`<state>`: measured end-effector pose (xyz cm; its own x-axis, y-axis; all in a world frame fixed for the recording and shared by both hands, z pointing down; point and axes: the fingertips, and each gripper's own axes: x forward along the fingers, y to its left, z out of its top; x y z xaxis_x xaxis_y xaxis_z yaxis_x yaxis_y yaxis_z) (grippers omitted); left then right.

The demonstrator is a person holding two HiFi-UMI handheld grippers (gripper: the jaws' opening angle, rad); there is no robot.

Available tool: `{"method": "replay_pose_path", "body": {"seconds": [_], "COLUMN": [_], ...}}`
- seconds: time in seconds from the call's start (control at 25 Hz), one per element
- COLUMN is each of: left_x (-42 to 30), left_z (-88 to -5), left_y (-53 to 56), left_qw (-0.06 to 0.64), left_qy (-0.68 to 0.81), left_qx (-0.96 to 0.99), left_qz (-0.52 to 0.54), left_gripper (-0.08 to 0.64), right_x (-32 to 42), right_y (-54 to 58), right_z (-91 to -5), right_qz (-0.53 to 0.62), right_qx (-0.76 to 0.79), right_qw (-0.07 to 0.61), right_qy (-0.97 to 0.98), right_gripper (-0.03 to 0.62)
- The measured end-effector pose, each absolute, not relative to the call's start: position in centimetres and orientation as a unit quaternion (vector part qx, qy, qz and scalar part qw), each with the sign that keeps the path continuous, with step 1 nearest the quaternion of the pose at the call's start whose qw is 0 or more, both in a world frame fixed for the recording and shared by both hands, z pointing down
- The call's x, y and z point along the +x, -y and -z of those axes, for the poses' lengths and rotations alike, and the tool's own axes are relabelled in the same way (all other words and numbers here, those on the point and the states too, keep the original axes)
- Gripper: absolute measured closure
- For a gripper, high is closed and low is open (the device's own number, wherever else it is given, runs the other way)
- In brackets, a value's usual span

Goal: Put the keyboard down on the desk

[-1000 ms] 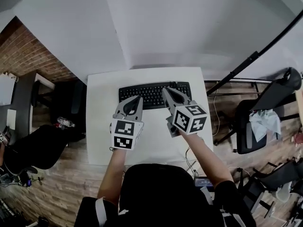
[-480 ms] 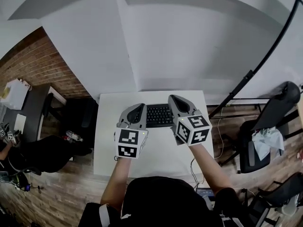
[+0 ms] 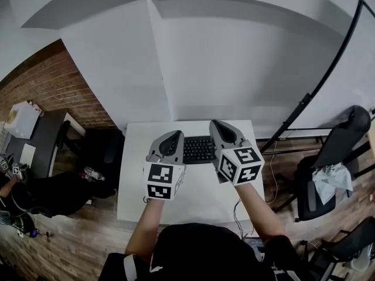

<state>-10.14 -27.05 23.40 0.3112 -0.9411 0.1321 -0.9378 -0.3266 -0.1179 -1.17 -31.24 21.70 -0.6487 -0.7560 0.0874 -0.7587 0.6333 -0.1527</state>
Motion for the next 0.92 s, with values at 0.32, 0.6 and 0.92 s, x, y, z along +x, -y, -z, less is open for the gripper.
{"method": "replay_pose_path", "body": {"seconds": [0.32,0.6,0.92], "left_x": [-10.11,-10.17,-10.44], "left_z": [-23.17,-23.6,-23.76], "left_y": [26.98,27.04,27.21], "left_qw": [0.013,0.008,-0.009], "left_qy": [-0.581,-0.582,-0.578], "left_qx": [-0.809,-0.808,-0.811], "left_qz": [0.089,0.093,0.083], "left_gripper": [0.548,0.548,0.548], "right_x": [-1.34,-1.38,-1.81], "right_y": [31.3,31.41,31.43], "right_z": [-21.45,-21.53,-21.6], "right_qz": [-0.09,-0.098,-0.105], "right_qx": [0.413,0.41,0.403], "right_qw": [0.005,0.001,-0.003], "right_qy": [0.906,0.907,0.909], "right_gripper": [0.552,0.552,0.552]}}
